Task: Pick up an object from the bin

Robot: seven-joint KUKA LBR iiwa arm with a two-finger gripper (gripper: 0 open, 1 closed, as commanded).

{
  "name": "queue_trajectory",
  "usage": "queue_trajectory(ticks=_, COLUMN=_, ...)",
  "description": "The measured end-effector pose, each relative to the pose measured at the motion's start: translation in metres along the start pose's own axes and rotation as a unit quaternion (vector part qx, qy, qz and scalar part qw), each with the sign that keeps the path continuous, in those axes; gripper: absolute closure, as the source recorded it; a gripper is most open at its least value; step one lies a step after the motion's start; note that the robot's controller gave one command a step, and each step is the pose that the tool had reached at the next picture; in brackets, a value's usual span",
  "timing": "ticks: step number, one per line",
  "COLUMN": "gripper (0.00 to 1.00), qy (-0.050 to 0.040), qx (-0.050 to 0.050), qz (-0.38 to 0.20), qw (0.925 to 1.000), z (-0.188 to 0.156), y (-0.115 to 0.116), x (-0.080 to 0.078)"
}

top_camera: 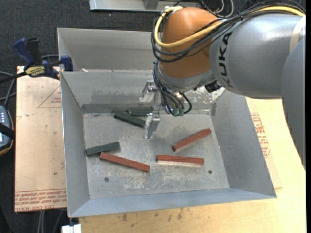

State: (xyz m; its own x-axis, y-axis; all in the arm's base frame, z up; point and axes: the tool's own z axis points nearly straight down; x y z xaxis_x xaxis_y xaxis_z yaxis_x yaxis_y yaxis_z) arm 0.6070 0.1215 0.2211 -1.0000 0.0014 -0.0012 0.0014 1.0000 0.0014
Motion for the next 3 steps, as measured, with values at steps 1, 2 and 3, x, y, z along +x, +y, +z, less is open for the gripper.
queue_trajectory(ticks=1, gripper=0.0, qy=0.0, qx=0.0, qz=0.0, qw=1.0, z=0.0, y=0.0, x=0.0)
queue_trajectory(ticks=2, gripper=0.0, qy=-0.0035, qx=0.0, qz=-0.036, qw=0.9993, z=0.029, y=0.0, x=-0.007)
queue_trajectory(ticks=3, gripper=0.0, qy=-0.0018, qx=0.0, qz=-0.024, qw=0.9997, z=0.104, y=-0.011, x=-0.005)
